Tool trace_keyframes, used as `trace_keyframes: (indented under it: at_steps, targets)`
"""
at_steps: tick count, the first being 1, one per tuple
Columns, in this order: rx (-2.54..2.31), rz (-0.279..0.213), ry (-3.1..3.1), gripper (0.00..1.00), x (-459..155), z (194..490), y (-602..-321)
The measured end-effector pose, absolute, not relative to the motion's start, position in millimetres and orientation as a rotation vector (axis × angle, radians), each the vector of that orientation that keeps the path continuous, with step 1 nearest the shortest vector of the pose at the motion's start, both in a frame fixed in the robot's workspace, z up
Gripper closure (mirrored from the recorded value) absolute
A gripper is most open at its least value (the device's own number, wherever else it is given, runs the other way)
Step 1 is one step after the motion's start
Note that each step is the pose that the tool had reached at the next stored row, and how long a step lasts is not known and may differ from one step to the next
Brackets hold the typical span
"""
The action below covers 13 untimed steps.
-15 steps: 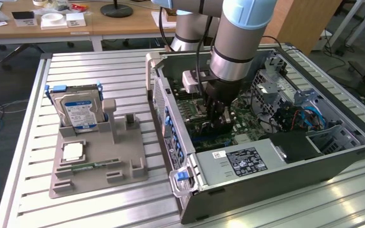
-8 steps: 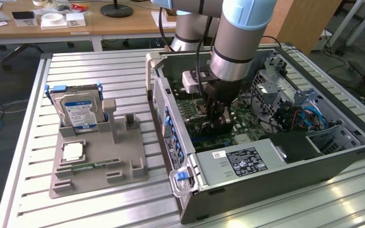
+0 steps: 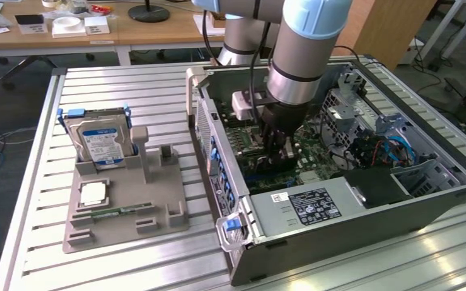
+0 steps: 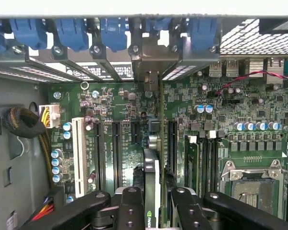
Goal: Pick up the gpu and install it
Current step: 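Insert the gpu into the slot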
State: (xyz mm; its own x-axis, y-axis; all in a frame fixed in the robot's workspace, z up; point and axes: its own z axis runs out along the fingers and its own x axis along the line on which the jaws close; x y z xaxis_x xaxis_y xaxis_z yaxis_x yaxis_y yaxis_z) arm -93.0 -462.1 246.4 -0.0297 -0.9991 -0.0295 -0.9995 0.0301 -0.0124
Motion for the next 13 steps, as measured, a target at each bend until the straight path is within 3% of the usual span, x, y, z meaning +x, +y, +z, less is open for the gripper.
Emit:
trace_keyframes:
  at_steps: [13]
  targets:
    - [-2.168, 0.018, 2.234, 0.74, -93.5, 246.2, -462.2]
